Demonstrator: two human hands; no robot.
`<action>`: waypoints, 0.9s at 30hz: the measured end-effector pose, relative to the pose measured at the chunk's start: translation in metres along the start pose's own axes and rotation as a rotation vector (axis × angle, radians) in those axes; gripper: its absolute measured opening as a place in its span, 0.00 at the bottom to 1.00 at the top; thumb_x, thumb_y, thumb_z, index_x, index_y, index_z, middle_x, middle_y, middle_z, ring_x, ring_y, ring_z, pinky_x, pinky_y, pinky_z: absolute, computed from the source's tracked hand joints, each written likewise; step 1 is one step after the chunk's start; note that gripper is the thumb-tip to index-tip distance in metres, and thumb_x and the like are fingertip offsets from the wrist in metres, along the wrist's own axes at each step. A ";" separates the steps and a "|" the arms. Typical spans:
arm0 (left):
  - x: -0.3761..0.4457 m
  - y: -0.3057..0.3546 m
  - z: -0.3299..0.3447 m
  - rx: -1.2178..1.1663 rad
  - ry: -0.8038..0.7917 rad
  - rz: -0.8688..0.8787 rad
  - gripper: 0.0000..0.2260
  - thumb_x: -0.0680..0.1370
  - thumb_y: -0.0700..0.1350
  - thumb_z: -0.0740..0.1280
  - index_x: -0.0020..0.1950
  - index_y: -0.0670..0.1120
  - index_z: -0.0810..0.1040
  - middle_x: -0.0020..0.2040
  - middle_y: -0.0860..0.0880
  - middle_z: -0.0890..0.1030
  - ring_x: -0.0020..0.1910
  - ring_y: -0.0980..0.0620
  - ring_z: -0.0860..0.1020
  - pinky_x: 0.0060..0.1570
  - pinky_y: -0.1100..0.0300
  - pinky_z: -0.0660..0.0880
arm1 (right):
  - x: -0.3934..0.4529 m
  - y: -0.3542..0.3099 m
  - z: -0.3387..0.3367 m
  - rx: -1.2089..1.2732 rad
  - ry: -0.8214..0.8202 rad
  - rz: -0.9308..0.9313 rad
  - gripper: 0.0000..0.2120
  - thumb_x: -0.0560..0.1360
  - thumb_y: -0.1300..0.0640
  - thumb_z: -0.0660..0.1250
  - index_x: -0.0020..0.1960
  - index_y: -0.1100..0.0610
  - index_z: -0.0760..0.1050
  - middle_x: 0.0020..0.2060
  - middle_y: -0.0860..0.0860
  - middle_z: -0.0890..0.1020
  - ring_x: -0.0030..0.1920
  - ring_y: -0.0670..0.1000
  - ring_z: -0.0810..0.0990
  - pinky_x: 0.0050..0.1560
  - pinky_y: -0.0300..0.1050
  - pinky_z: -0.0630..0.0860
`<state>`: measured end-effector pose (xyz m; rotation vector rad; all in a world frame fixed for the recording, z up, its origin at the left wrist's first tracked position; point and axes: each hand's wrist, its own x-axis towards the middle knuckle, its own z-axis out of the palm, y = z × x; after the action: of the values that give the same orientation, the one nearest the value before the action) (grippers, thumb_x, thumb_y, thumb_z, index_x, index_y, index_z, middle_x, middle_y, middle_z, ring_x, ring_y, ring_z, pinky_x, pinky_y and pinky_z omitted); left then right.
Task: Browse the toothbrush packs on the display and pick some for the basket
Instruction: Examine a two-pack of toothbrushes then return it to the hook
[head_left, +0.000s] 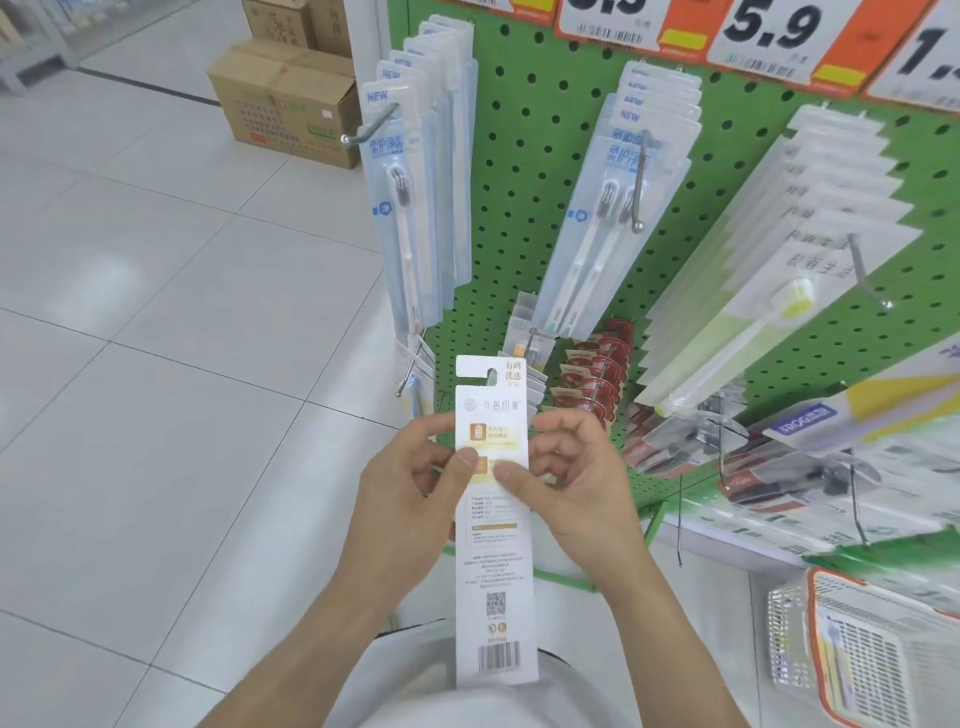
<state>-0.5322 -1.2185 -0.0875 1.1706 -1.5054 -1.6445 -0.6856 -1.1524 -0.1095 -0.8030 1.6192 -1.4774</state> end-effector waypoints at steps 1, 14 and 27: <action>0.000 0.000 0.000 -0.008 -0.008 -0.007 0.11 0.81 0.39 0.68 0.59 0.52 0.78 0.42 0.49 0.87 0.35 0.48 0.85 0.27 0.56 0.79 | 0.002 -0.001 0.000 -0.007 0.003 -0.005 0.22 0.70 0.66 0.79 0.58 0.55 0.74 0.42 0.53 0.85 0.38 0.50 0.80 0.42 0.44 0.78; -0.001 0.000 0.000 -0.020 -0.123 -0.019 0.17 0.81 0.36 0.66 0.60 0.59 0.76 0.45 0.49 0.87 0.40 0.48 0.86 0.30 0.55 0.81 | 0.012 -0.013 0.013 -0.265 0.133 -0.005 0.15 0.70 0.47 0.80 0.48 0.50 0.75 0.39 0.48 0.85 0.37 0.49 0.83 0.39 0.48 0.79; 0.002 -0.006 -0.005 -0.015 -0.192 -0.074 0.18 0.81 0.35 0.65 0.66 0.54 0.76 0.45 0.49 0.86 0.41 0.48 0.86 0.32 0.58 0.81 | 0.008 -0.004 0.001 -0.068 -0.027 0.033 0.13 0.75 0.57 0.75 0.56 0.52 0.76 0.44 0.57 0.86 0.41 0.60 0.86 0.41 0.57 0.82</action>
<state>-0.5277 -1.2221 -0.0937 1.0975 -1.5790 -1.8593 -0.6886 -1.1606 -0.1071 -0.8263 1.6622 -1.3889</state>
